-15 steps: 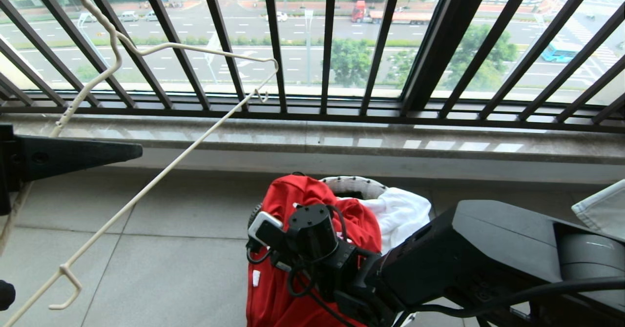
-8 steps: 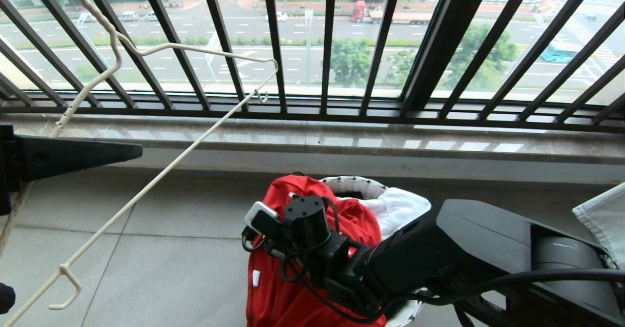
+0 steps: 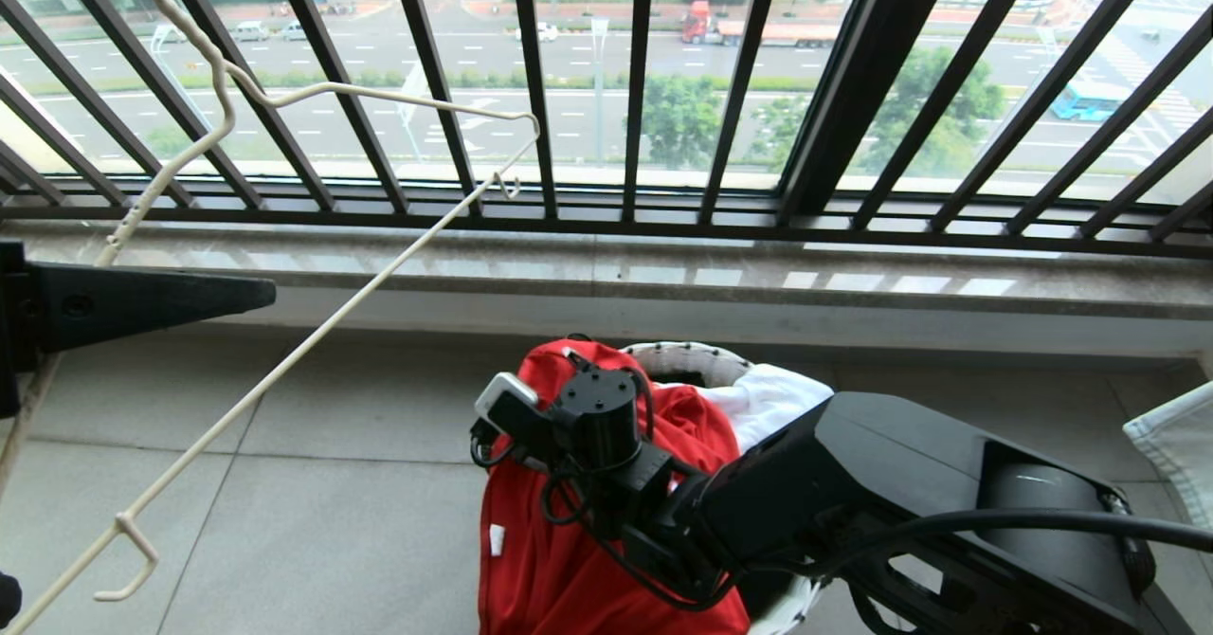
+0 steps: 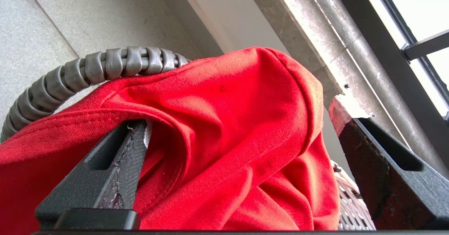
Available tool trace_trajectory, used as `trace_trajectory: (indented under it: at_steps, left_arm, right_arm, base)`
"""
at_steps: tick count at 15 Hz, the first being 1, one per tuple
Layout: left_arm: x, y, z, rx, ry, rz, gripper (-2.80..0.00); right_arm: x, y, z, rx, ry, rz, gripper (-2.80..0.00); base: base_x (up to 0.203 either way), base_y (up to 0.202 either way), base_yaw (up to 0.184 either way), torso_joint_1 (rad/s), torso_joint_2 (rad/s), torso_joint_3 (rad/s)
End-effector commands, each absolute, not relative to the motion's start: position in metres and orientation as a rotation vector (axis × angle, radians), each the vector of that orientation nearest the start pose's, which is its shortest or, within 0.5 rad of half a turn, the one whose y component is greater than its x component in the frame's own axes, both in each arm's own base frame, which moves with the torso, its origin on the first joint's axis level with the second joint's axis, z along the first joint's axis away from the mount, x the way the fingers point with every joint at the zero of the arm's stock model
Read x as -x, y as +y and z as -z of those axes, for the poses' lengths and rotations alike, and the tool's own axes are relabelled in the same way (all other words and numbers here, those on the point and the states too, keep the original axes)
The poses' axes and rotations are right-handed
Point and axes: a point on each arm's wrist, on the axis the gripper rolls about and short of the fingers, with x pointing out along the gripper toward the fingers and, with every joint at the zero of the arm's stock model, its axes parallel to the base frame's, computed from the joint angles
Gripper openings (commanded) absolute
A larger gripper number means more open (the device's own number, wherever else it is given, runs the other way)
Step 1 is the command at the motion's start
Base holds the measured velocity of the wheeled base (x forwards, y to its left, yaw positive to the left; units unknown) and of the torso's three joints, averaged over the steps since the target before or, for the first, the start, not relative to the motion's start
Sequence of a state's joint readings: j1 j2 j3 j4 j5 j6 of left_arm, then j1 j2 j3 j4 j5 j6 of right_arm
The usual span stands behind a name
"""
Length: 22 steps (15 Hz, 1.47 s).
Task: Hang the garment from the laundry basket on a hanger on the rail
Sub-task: Pick up clothes from the basket
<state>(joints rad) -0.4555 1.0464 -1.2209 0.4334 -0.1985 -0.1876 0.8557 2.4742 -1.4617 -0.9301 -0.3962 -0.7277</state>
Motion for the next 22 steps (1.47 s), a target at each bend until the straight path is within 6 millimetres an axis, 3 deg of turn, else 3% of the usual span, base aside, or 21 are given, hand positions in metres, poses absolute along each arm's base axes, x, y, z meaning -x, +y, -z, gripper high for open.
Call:
trace_trajectory:
  at_steps: [1, 7, 16, 17, 18, 22]
  left_arm:
    - [-0.095, -0.052, -0.338, 0.147, 0.327, 0.624, -2.80]
    - [-0.096, -0.052, -0.337, 0.146, 0.330, 0.623, -2.80]
    - [-0.096, -0.052, -0.337, 0.146, 0.331, 0.623, -2.80]
    - [-0.096, -0.052, -0.337, 0.146, 0.331, 0.623, -2.80]
    - [-0.096, -0.052, -0.337, 0.146, 0.331, 0.623, -2.80]
    - [-0.096, -0.052, -0.337, 0.146, 0.331, 0.623, -2.80]
  right_arm:
    - [-0.332, 0.367, -0.073, 0.745, -0.131, -0.447, 0.00]
    - [-0.339, 0.349, -0.079, 0.735, -0.143, -0.387, 0.00]
    - [-0.345, 0.353, -0.086, 0.708, -0.172, -0.360, 0.00]
    - [-0.344, 0.353, -0.086, 0.710, -0.171, -0.360, -0.45]
    - [-0.344, 0.353, -0.086, 0.711, -0.170, -0.361, -2.80]
    - [-0.344, 0.352, -0.084, 0.713, -0.167, -0.362, -2.80]
  base:
    - [0.000, 0.000, 0.000, 0.000, 0.00, 0.000]
    - [0.000, 0.000, 0.000, 0.000, 0.00, 0.000]
    - [0.000, 0.000, 0.000, 0.000, 0.00, 0.000]
    - [0.000, 0.000, 0.000, 0.000, 0.00, 0.000]
    - [0.000, 0.000, 0.000, 0.000, 0.00, 0.000]
    - [0.000, 0.000, 0.000, 0.000, 0.00, 0.000]
